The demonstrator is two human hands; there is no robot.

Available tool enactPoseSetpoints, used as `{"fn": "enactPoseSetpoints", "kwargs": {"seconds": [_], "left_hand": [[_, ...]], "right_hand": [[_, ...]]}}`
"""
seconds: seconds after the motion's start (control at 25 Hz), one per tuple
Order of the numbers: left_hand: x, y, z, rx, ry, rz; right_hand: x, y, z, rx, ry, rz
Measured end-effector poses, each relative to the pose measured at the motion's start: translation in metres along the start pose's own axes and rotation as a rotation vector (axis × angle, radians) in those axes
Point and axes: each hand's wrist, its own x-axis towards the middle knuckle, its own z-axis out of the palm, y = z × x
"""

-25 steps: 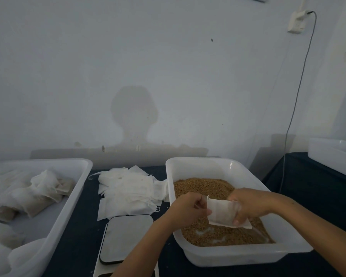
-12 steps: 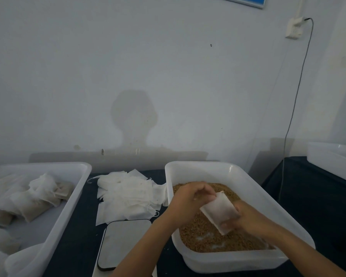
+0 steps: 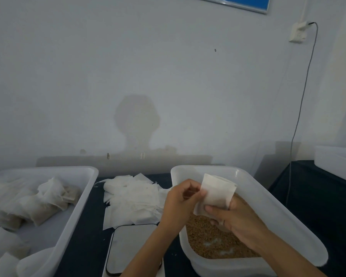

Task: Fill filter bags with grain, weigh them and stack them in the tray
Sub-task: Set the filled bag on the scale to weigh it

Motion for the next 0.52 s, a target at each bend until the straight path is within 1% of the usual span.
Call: {"fn": "enactPoseSetpoints", "kwargs": {"seconds": [0.08,0.12,0.16,0.2,0.28,0.36,0.44,0.52], "left_hand": [[-0.006,0.005,-0.018,0.011,0.087,0.013],[-0.011,0.008,-0.03,0.024,0.124,0.014],[-0.016,0.009,-0.041,0.037,0.152,0.01],[-0.023,0.009,-0.055,0.049,0.174,0.001],[-0.04,0.008,-0.08,0.1,0.193,-0.017],[-0.057,0.002,-0.102,0.17,0.211,-0.05],[-0.07,-0.008,-0.12,0.209,0.236,-0.093],[-0.082,-0.021,-0.13,0.224,0.247,-0.147]], "right_hand": [[0.002,-0.006,0.017,0.008,-0.1,-0.016],[0.003,-0.007,0.028,0.018,-0.112,-0.011],[0.005,-0.005,0.04,0.001,-0.081,-0.001],[0.007,-0.001,0.055,-0.067,-0.018,-0.004],[0.011,0.009,0.082,-0.315,0.079,-0.118],[0.014,0.02,0.107,-0.505,0.078,-0.247],[0.02,0.031,0.122,-0.611,0.07,-0.294],[0.026,0.046,0.133,-0.659,0.074,-0.306]]}}
